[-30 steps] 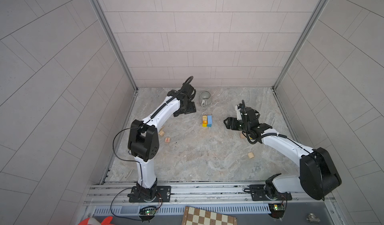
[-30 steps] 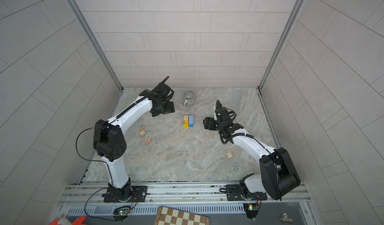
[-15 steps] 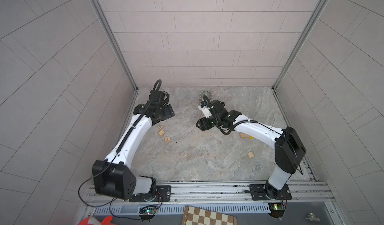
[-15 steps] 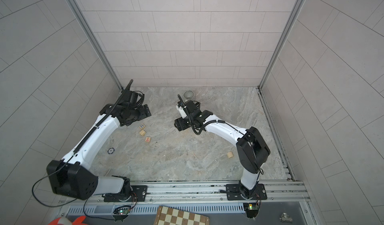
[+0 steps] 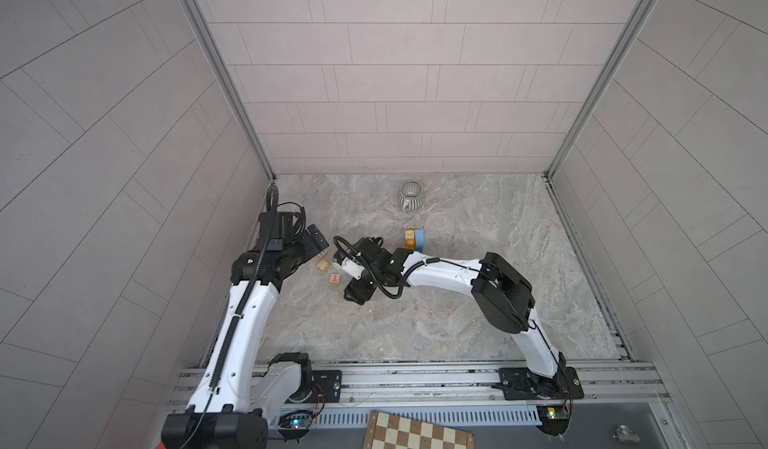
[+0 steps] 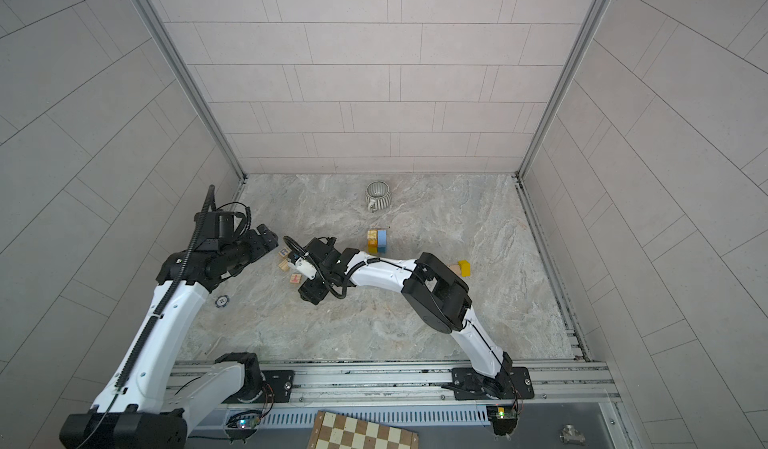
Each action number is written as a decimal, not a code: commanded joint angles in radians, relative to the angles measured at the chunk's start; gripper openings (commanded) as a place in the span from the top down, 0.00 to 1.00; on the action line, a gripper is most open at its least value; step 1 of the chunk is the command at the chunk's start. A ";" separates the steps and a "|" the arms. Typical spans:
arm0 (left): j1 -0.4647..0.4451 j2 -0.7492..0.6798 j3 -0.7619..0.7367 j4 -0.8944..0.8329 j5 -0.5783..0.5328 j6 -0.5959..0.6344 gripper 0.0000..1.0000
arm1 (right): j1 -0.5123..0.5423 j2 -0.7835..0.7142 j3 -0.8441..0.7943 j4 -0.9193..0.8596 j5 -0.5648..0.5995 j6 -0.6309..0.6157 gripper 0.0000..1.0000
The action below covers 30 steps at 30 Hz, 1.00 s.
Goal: Build the wood block tower
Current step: 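Raise the left gripper while the right gripper reaches toward the pink T-letter cube, then lower the right gripper and close it on the pink T-letter cube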
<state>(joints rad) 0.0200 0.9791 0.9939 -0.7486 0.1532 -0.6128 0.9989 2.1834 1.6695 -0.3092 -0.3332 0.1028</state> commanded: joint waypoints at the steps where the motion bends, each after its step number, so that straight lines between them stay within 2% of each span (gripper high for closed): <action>1: 0.010 -0.060 -0.038 0.035 0.009 -0.005 0.04 | -0.009 0.040 0.057 0.050 -0.026 -0.040 0.26; 6: 0.017 -0.147 -0.106 0.068 -0.016 -0.008 0.04 | -0.009 0.132 0.167 0.001 -0.033 -0.060 0.24; 16: 0.039 -0.147 -0.154 0.094 0.047 -0.025 0.04 | -0.008 0.233 0.285 -0.004 -0.006 -0.099 0.25; 30: 0.042 -0.142 -0.162 0.100 0.067 -0.031 0.04 | -0.017 0.335 0.432 -0.091 0.016 -0.123 0.35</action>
<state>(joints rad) 0.0551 0.8410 0.8417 -0.6628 0.2131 -0.6392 0.9867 2.4912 2.0766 -0.3576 -0.3328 0.0097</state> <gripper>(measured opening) 0.962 0.651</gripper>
